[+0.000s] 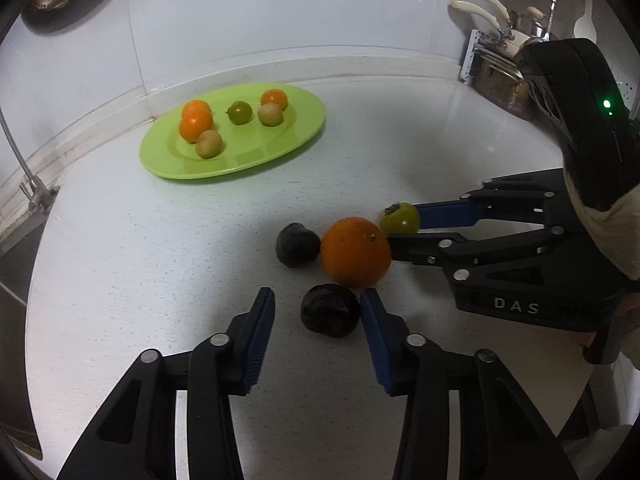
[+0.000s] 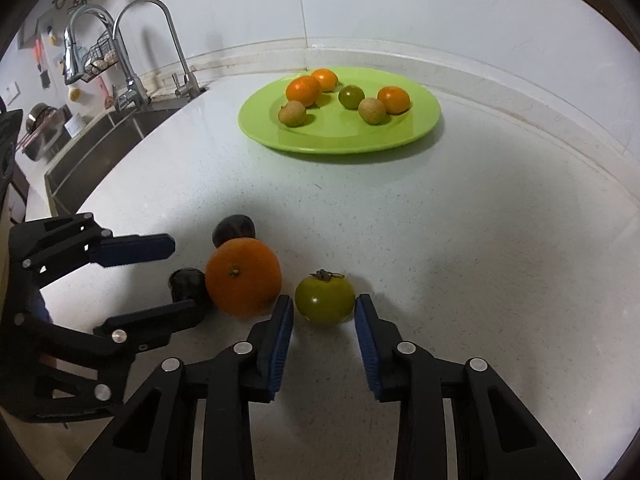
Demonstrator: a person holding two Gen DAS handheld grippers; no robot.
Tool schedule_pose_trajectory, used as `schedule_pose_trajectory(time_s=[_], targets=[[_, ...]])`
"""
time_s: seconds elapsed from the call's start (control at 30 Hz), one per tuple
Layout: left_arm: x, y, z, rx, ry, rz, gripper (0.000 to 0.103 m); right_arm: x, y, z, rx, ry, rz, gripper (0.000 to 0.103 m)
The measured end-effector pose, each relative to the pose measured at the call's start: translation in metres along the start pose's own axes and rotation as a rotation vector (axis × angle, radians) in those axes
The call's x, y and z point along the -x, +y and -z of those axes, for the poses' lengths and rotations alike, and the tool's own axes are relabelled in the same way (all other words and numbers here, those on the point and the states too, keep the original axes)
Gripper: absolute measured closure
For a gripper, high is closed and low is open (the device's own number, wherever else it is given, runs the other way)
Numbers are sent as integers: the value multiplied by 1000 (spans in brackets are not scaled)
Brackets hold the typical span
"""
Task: Organize fruits
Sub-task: 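Grasp a dark plum with the left tool while the right tool grasps a green tomato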
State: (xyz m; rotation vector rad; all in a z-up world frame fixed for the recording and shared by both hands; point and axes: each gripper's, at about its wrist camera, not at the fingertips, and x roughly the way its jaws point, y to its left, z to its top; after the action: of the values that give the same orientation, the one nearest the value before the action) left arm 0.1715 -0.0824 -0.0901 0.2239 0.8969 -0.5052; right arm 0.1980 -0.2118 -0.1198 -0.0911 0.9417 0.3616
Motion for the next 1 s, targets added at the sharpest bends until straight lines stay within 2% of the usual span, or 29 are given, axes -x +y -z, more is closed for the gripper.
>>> schedule_pose_trajectory(time_s=[0.13, 0.47, 1.0], targets=[[0, -3, -1, -10, -1, 26, 72, -1, -1, -1, -2, -11, 0, 72], [10, 0, -3, -7, -21, 16, 73, 14, 0, 5, -47, -47, 13, 73], [60, 8, -18, -15, -153, -10, 73, 63, 22, -7, -64, -170, 22, 73]])
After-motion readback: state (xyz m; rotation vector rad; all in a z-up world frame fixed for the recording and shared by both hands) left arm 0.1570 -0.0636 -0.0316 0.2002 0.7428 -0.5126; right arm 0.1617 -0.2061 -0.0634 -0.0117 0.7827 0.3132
